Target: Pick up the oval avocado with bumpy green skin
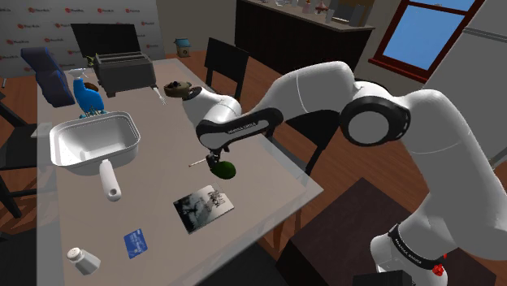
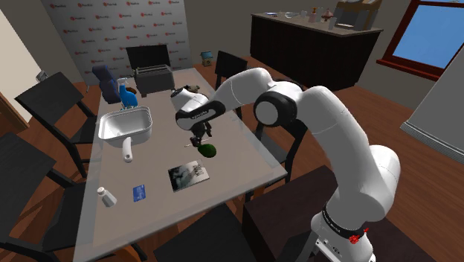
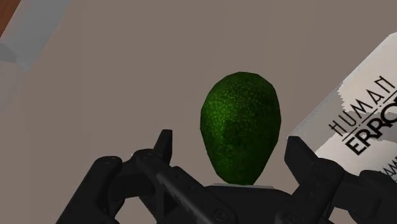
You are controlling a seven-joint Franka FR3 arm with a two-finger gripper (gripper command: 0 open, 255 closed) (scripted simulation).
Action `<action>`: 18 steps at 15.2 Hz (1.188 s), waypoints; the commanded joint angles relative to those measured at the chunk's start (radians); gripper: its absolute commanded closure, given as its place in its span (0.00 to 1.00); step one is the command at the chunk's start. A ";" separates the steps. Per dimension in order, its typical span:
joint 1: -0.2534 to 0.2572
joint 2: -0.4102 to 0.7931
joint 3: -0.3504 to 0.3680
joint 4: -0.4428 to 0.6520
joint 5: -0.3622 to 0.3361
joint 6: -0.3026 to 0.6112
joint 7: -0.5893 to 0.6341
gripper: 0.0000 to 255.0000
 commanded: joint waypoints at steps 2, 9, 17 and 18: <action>0.034 0.112 -0.007 0.143 -0.018 -0.038 -0.026 0.00; 0.038 0.184 -0.015 0.171 -0.025 0.006 -0.016 0.00; 0.039 0.186 -0.015 0.174 -0.025 0.005 -0.016 1.00; 0.039 0.186 -0.015 0.174 -0.025 0.005 -0.016 1.00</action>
